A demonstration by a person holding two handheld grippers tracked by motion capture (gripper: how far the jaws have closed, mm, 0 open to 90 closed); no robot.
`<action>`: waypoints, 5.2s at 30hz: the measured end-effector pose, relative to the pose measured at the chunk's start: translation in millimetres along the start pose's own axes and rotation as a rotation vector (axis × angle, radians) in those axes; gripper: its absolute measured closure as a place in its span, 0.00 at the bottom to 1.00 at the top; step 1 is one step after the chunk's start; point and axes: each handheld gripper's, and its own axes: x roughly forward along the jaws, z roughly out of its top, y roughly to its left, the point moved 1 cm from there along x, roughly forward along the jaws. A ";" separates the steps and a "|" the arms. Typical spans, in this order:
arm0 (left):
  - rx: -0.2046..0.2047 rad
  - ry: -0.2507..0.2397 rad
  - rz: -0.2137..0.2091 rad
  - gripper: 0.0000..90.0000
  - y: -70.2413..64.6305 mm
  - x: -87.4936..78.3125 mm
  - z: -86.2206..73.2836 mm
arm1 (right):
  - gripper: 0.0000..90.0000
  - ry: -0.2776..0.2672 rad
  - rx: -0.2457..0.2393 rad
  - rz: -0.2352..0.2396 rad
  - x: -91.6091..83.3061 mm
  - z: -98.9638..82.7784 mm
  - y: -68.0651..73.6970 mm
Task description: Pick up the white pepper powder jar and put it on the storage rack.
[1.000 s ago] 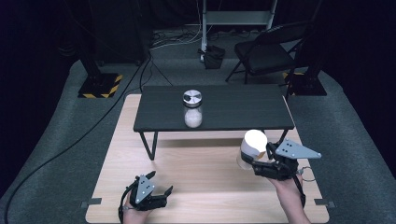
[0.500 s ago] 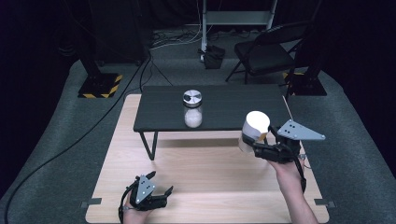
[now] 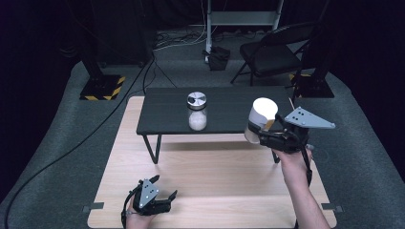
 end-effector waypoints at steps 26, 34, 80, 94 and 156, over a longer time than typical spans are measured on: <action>-0.001 0.001 -0.002 0.16 0.5 0.0 0.1 | 0.33 0.063 0.017 -0.161 45.5 18.4 4.9; -0.001 0.001 -0.002 0.16 0.4 0.1 0.1 | 0.26 0.056 0.013 -0.138 46.6 15.2 -1.2; 0.010 0.011 0.003 0.16 -2.0 0.8 1.8 | 0.03 0.011 -0.024 -0.049 -43.9 -138.3 -5.0; 0.008 0.008 0.004 0.16 -2.1 0.4 1.4 | 0.00 0.004 -0.029 -0.090 -64.3 -191.1 -6.4; 0.012 0.013 0.002 0.16 -2.1 0.9 2.3 | 0.06 0.072 0.034 -0.033 -75.0 -233.4 -20.4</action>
